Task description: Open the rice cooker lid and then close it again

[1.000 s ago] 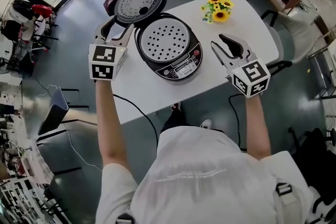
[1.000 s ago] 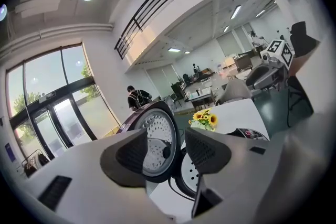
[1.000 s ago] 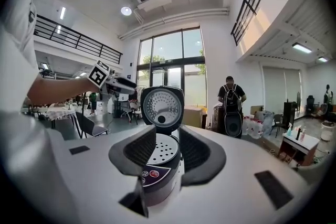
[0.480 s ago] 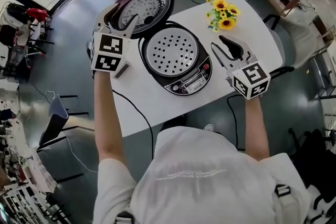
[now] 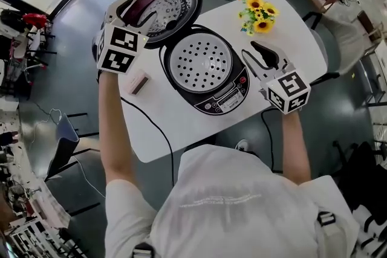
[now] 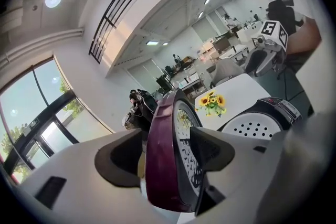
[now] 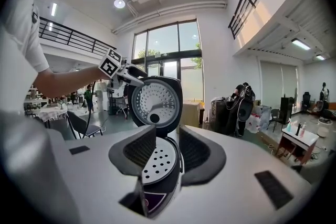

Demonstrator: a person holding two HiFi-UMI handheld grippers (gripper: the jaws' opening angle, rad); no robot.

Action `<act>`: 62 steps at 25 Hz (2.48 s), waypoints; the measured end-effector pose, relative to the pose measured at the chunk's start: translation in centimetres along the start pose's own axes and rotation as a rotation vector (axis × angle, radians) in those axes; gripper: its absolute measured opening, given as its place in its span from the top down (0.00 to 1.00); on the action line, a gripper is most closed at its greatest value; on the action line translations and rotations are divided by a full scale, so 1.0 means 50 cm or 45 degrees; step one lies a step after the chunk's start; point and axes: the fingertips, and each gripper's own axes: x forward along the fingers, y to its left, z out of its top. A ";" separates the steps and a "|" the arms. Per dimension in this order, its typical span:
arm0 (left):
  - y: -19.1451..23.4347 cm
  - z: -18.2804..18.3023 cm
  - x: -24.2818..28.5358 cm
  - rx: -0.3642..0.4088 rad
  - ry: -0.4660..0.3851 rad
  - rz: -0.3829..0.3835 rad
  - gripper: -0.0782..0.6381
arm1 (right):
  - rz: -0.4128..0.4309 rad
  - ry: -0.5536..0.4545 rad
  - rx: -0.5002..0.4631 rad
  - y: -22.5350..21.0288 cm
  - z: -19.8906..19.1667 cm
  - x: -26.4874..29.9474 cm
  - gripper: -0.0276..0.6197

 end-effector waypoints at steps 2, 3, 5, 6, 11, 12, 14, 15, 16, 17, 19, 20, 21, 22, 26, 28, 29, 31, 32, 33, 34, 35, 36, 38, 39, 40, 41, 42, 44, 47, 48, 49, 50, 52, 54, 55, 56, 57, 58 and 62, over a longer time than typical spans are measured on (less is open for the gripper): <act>0.002 -0.002 0.007 -0.012 -0.021 -0.026 0.47 | -0.008 0.013 0.007 -0.001 -0.006 0.003 0.72; 0.000 -0.005 0.012 -0.023 -0.029 -0.046 0.47 | -0.011 0.018 0.011 -0.001 -0.009 0.004 0.72; -0.007 -0.014 0.020 -0.041 -0.031 -0.085 0.47 | -0.016 0.023 0.020 0.000 -0.013 0.004 0.72; -0.010 -0.018 0.024 -0.049 -0.031 -0.101 0.47 | -0.018 0.025 0.024 0.000 -0.014 0.004 0.72; -0.015 -0.015 0.024 -0.132 -0.099 -0.120 0.48 | -0.026 0.033 0.024 0.005 -0.016 0.001 0.72; -0.015 -0.013 0.022 -0.140 -0.111 -0.121 0.48 | -0.025 0.034 0.023 0.007 -0.016 0.000 0.72; -0.017 -0.010 0.020 -0.148 -0.124 -0.125 0.48 | -0.022 0.034 0.021 0.009 -0.015 -0.003 0.72; -0.018 -0.008 0.018 -0.153 -0.129 -0.128 0.48 | -0.021 0.032 0.021 0.009 -0.014 -0.004 0.72; -0.019 -0.006 0.016 -0.163 -0.136 -0.131 0.49 | -0.021 0.029 0.021 0.010 -0.012 -0.006 0.72; -0.020 -0.004 0.014 -0.176 -0.144 -0.132 0.50 | -0.021 0.027 0.020 0.010 -0.011 -0.008 0.72; -0.024 0.001 0.008 -0.207 -0.165 -0.133 0.51 | -0.020 0.024 0.018 0.012 -0.009 -0.014 0.72; -0.027 0.003 0.005 -0.219 -0.173 -0.132 0.51 | -0.020 0.024 0.017 0.013 -0.009 -0.017 0.72; -0.031 0.005 0.002 -0.222 -0.177 -0.132 0.51 | -0.019 0.024 0.017 0.014 -0.009 -0.020 0.72; -0.036 0.007 0.000 -0.219 -0.178 -0.134 0.51 | -0.017 0.024 0.017 0.015 -0.010 -0.023 0.72; -0.054 0.016 -0.011 -0.210 -0.172 -0.154 0.51 | -0.012 0.022 0.017 0.015 -0.013 -0.037 0.72; -0.062 0.022 -0.019 -0.219 -0.171 -0.149 0.52 | -0.012 0.016 0.021 0.014 -0.012 -0.045 0.72; -0.067 0.025 -0.023 -0.225 -0.170 -0.144 0.54 | -0.012 0.012 0.023 0.014 -0.013 -0.050 0.72; -0.078 0.030 -0.032 -0.235 -0.167 -0.137 0.60 | -0.010 0.007 0.027 0.015 -0.015 -0.058 0.73; -0.086 0.032 -0.036 -0.234 -0.165 -0.138 0.61 | -0.007 0.006 0.028 0.017 -0.017 -0.062 0.73; -0.095 0.034 -0.040 -0.227 -0.161 -0.140 0.61 | -0.004 0.005 0.028 0.018 -0.019 -0.065 0.73; -0.105 0.035 -0.043 -0.218 -0.156 -0.143 0.61 | -0.001 0.005 0.027 0.020 -0.021 -0.069 0.73; -0.115 0.036 -0.047 -0.211 -0.151 -0.146 0.61 | 0.002 0.004 0.027 0.021 -0.022 -0.073 0.73; -0.126 0.038 -0.050 -0.209 -0.147 -0.150 0.61 | 0.004 0.003 0.026 0.023 -0.022 -0.077 0.73; -0.148 0.042 -0.057 -0.221 -0.148 -0.155 0.60 | 0.010 0.001 0.026 0.027 -0.022 -0.085 0.73; -0.159 0.043 -0.060 -0.229 -0.150 -0.157 0.60 | 0.014 0.000 0.024 0.029 -0.023 -0.088 0.73; -0.172 0.045 -0.063 -0.231 -0.152 -0.160 0.59 | 0.018 -0.001 0.023 0.032 -0.023 -0.091 0.73; -0.185 0.046 -0.066 -0.227 -0.152 -0.162 0.59 | 0.022 -0.002 0.020 0.034 -0.024 -0.093 0.73; -0.197 0.047 -0.068 -0.219 -0.150 -0.165 0.59 | 0.028 -0.002 0.017 0.037 -0.025 -0.096 0.73; -0.224 0.050 -0.074 -0.202 -0.142 -0.176 0.58 | 0.038 0.001 0.013 0.043 -0.027 -0.102 0.73; -0.272 0.054 -0.086 -0.204 -0.152 -0.234 0.58 | 0.052 0.009 0.011 0.052 -0.035 -0.114 0.73; -0.289 0.054 -0.090 -0.211 -0.158 -0.260 0.57 | 0.056 0.010 0.011 0.056 -0.038 -0.118 0.73; -0.305 0.053 -0.094 -0.216 -0.162 -0.280 0.57 | 0.061 0.011 0.010 0.058 -0.041 -0.123 0.73; -0.319 0.052 -0.096 -0.218 -0.161 -0.291 0.57 | 0.064 0.013 0.009 0.060 -0.043 -0.128 0.73; -0.343 0.050 -0.096 -0.212 -0.151 -0.294 0.56 | 0.067 0.014 0.006 0.061 -0.045 -0.137 0.73; -0.369 0.045 -0.096 -0.208 -0.136 -0.301 0.55 | 0.068 0.014 0.001 0.061 -0.046 -0.147 0.73; -0.382 0.042 -0.096 -0.209 -0.130 -0.310 0.55 | 0.069 0.013 -0.001 0.061 -0.046 -0.151 0.73; -0.394 0.038 -0.096 -0.210 -0.125 -0.320 0.55 | 0.069 0.013 -0.004 0.060 -0.046 -0.156 0.73; -0.406 0.035 -0.097 -0.209 -0.121 -0.326 0.55 | 0.069 0.014 -0.007 0.059 -0.046 -0.160 0.73; -0.416 0.033 -0.098 -0.205 -0.120 -0.327 0.55 | 0.068 0.015 -0.009 0.058 -0.046 -0.164 0.73; -0.461 0.023 -0.100 -0.184 -0.127 -0.340 0.55 | 0.071 0.019 -0.014 0.061 -0.046 -0.178 0.73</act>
